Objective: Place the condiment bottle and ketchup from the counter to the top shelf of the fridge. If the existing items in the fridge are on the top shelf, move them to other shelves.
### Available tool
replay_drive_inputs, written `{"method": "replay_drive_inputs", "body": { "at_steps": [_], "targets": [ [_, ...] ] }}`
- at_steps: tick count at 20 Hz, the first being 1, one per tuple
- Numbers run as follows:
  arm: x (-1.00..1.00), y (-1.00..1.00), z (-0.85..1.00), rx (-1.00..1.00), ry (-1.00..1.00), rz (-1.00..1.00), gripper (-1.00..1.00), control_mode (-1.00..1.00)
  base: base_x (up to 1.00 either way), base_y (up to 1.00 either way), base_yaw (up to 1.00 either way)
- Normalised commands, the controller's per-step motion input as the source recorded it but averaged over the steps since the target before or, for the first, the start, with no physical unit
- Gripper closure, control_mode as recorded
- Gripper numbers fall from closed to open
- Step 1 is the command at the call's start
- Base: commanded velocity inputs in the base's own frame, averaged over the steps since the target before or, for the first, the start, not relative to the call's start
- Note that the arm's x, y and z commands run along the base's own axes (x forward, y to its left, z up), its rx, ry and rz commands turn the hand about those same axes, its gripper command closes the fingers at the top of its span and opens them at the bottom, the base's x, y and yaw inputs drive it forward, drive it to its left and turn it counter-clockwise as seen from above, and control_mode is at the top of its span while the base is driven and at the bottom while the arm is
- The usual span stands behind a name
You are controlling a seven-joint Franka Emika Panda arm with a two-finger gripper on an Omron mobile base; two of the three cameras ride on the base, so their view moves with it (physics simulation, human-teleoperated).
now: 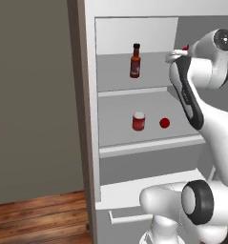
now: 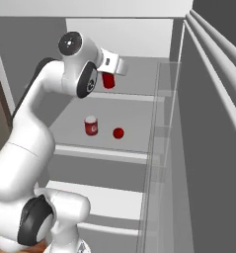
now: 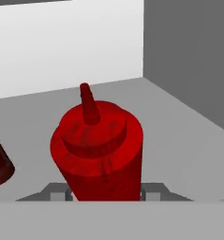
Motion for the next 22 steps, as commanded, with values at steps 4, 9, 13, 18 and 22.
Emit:
{"method": "replay_drive_inputs", "body": {
  "at_steps": [4, 9, 13, 18, 22],
  "targets": [
    [0.66, 0.0, -0.25, 0.0, 0.03, 0.0, 1.0, -1.0, 0.0, 0.0, 0.0],
    [0.58, 0.0, -0.23, 0.0, 0.05, 0.0, 1.0, -1.0, 0.0, 0.0, 0.0],
    [0.5, 0.0, -0.2, 0.0, 0.03, 0.0, 1.0, -1.0, 0.0, 0.0, 0.0],
    [0.47, 0.0, -0.22, 0.0, 0.01, 0.0, 1.0, -1.0, 0.0, 0.0, 0.0],
    [0.28, -0.03, -0.27, 0.0, 0.0, 0.02, -1.0, -1.0, 0.0, 0.0, 0.0]
  ]
}}
